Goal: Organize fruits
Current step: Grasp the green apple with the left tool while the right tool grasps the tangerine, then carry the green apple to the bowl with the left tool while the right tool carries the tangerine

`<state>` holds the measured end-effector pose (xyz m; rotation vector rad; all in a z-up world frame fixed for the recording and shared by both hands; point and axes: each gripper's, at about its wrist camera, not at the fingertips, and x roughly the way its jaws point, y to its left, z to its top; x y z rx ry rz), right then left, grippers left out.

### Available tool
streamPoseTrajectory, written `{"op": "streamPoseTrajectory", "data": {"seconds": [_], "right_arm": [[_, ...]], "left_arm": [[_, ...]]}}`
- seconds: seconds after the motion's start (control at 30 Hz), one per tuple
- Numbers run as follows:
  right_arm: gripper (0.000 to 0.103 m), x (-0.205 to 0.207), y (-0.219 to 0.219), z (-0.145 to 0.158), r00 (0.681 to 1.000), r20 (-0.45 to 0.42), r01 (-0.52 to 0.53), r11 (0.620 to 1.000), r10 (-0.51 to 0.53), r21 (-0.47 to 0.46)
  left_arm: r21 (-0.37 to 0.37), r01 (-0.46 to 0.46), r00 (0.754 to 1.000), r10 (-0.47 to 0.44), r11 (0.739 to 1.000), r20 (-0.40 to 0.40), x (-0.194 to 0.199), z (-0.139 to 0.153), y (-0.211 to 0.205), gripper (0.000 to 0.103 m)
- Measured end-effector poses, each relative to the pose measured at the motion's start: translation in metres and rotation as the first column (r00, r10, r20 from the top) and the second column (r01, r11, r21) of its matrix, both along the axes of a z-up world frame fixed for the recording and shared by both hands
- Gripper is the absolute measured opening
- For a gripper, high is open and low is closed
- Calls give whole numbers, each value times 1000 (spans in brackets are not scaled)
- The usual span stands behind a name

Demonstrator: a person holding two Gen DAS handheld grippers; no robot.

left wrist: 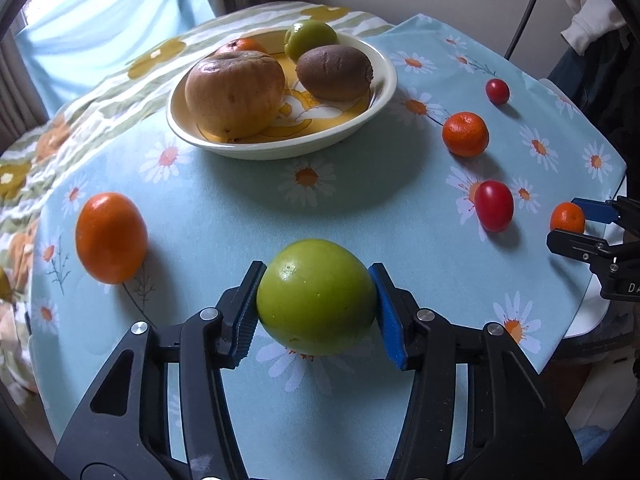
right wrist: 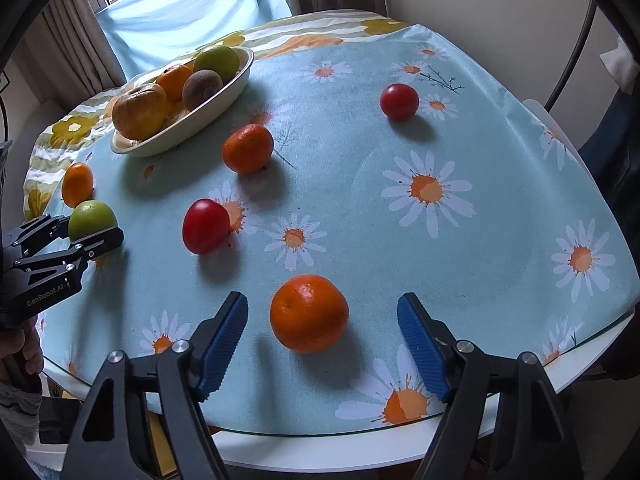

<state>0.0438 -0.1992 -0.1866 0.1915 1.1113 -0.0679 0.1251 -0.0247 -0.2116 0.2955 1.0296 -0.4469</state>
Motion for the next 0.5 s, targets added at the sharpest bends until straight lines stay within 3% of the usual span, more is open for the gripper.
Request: {"op": "streamPoseTrajectory", "data": {"seconds": [0.3, 0.4, 0.5], "right_arm": [[62, -1, 1, 1, 1000, 4, -15, 1000, 15, -12], [53, 0, 4, 1, 999, 5, -35, 999, 35, -24], [33, 1, 8, 1, 998, 13, -53, 998, 53, -43]], "left_arm": [[1, -34, 999, 34, 999, -6, -11, 2, 7, 56], [-8, -50, 999, 50, 999, -4, -15, 5, 10, 56], [-16, -65, 998, 65, 998, -1, -18, 7, 14, 56]]}}
